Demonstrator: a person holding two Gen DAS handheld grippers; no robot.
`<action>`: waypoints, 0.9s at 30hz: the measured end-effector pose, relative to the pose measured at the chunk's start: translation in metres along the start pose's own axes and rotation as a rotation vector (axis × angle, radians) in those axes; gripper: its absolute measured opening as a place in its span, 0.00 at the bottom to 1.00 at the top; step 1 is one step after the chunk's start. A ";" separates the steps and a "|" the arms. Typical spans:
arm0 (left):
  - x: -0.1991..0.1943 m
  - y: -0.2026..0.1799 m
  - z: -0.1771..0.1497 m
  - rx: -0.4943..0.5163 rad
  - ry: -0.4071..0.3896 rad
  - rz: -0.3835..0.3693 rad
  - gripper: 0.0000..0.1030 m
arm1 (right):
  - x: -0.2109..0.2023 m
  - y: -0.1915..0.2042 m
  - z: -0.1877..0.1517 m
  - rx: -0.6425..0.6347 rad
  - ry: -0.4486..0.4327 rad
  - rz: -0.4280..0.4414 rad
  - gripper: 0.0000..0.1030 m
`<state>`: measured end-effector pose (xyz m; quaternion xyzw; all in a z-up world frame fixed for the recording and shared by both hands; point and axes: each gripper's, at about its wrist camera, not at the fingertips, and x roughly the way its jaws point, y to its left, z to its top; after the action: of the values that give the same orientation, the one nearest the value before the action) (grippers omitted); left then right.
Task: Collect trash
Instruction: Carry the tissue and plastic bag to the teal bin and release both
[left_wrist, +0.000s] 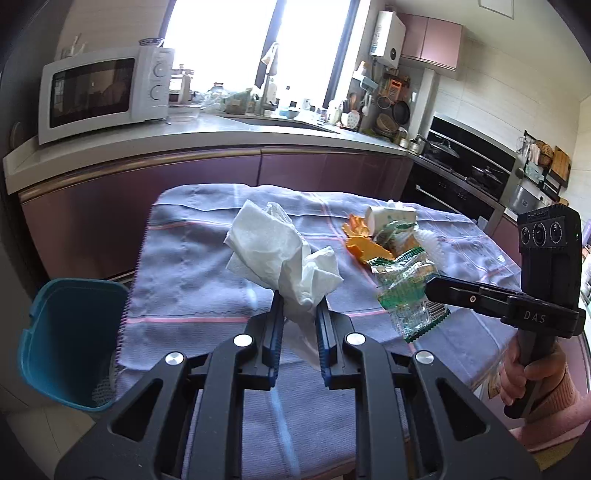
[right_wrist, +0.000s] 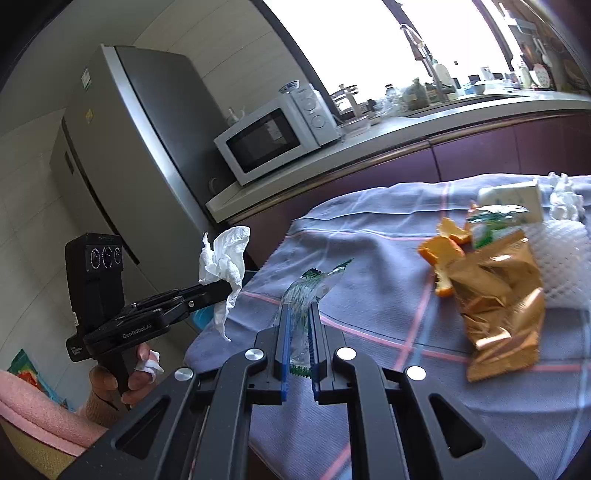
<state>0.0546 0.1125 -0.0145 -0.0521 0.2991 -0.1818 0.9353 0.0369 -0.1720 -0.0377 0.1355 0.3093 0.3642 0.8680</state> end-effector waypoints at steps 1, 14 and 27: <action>-0.003 0.006 0.001 -0.005 -0.008 0.016 0.16 | 0.007 0.005 0.004 -0.014 0.008 0.018 0.08; -0.059 0.097 -0.011 -0.135 -0.052 0.233 0.16 | 0.088 0.060 0.033 -0.133 0.117 0.181 0.08; -0.067 0.154 -0.020 -0.204 -0.046 0.366 0.17 | 0.149 0.090 0.050 -0.186 0.205 0.242 0.08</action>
<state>0.0396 0.2810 -0.0264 -0.0956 0.2993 0.0234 0.9491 0.1002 -0.0029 -0.0234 0.0531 0.3424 0.5050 0.7905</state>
